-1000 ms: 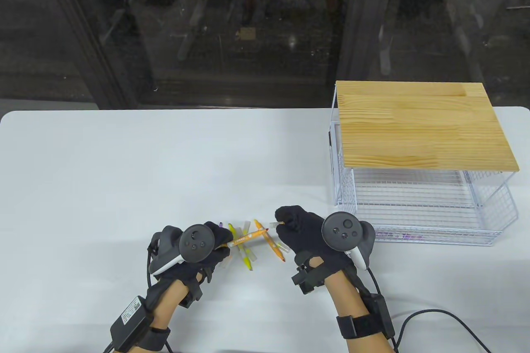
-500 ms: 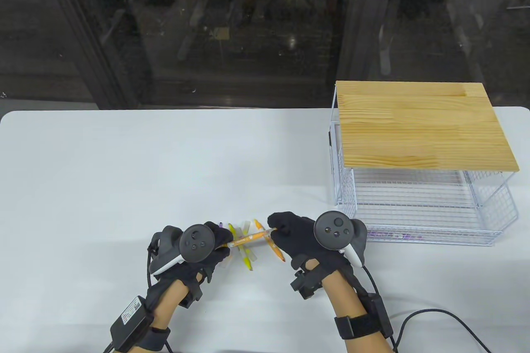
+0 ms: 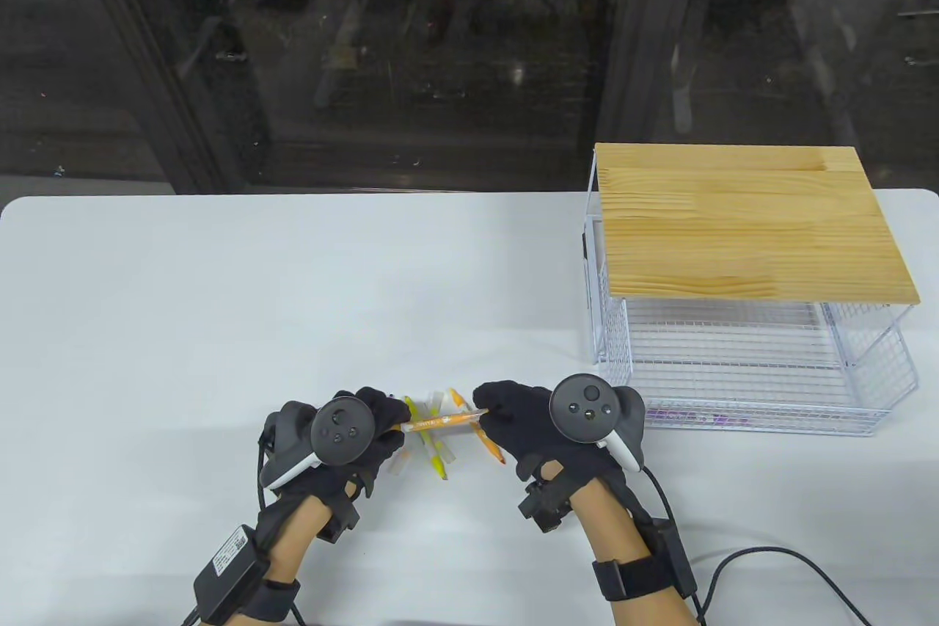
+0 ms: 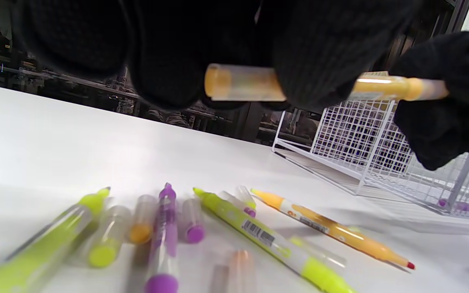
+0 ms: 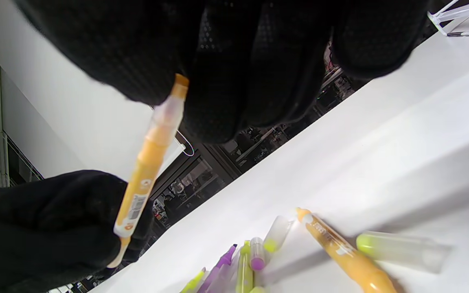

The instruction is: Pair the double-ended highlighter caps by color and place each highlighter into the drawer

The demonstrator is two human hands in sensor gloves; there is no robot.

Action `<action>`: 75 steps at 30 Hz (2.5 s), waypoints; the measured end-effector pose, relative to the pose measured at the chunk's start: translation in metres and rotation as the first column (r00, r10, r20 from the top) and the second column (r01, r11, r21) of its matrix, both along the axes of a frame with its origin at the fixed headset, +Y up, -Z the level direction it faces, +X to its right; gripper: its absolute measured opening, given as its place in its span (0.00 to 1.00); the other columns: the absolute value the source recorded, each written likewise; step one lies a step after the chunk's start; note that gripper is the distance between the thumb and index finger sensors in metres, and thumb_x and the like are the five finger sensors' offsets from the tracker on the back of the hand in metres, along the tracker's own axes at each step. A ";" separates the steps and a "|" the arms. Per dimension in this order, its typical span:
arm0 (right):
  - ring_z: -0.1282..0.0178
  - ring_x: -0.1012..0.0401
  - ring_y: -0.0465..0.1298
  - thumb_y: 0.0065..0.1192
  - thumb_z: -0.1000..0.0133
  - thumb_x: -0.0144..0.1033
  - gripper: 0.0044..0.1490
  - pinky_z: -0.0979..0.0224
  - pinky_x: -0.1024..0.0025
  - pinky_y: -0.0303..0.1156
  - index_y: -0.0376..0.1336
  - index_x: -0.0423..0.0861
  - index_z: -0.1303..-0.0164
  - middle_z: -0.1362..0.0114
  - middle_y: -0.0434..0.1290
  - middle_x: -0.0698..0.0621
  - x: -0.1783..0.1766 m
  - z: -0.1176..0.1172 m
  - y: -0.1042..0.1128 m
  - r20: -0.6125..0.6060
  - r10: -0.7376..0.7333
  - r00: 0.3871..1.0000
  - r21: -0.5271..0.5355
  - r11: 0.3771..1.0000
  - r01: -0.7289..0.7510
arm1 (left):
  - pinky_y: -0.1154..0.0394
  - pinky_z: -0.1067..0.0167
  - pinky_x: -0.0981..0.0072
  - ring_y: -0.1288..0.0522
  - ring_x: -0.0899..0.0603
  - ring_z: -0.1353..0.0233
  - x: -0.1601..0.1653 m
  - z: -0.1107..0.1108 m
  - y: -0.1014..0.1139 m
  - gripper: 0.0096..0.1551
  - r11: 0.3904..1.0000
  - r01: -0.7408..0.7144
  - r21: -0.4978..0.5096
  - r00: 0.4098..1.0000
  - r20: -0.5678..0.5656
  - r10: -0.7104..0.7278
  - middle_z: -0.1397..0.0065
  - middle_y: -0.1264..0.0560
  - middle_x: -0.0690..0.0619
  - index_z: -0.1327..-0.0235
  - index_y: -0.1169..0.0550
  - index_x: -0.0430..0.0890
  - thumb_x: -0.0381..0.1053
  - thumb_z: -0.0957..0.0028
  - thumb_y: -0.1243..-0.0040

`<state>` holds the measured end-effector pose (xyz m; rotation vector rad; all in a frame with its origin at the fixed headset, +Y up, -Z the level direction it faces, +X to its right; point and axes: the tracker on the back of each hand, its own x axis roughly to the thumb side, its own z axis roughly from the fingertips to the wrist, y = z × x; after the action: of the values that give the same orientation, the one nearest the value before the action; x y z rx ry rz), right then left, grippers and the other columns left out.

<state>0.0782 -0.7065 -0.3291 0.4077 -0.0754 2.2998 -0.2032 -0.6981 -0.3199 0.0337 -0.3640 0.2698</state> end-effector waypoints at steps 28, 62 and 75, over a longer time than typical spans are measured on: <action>0.48 0.54 0.82 0.74 0.55 0.38 0.25 0.36 0.49 0.74 0.75 0.56 0.46 0.45 0.85 0.53 -0.001 0.003 0.007 -0.002 0.139 0.990 0.110 0.984 -0.138 | 0.19 0.55 0.45 0.18 0.41 0.49 0.010 0.007 0.004 0.26 0.991 -0.075 0.114 0.988 0.140 0.059 0.40 0.18 0.51 0.45 0.14 0.49 0.52 0.58 0.31; 0.43 0.52 0.80 0.76 0.55 0.51 0.26 0.36 0.46 0.72 0.78 0.59 0.46 0.40 0.83 0.54 -0.054 0.025 0.009 0.065 0.425 0.903 0.280 0.861 -0.425 | 0.19 0.53 0.43 0.18 0.41 0.45 0.019 0.006 -0.002 0.25 0.993 -0.095 0.064 0.992 0.086 0.089 0.39 0.17 0.56 0.46 0.14 0.57 0.57 0.59 0.30; 0.45 0.53 0.79 0.75 0.56 0.44 0.26 0.34 0.47 0.71 0.77 0.59 0.45 0.41 0.82 0.55 -0.037 0.023 0.022 0.126 0.439 0.890 0.292 0.841 -0.456 | 0.21 0.52 0.40 0.19 0.38 0.42 -0.009 0.000 0.010 0.27 0.979 -0.167 0.115 0.985 -0.015 0.170 0.36 0.18 0.54 0.44 0.15 0.56 0.57 0.58 0.31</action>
<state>0.0414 -0.6849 -0.3063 0.5743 -0.4202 2.7753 -0.2118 -0.6878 -0.3200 0.1804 -0.3525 0.4157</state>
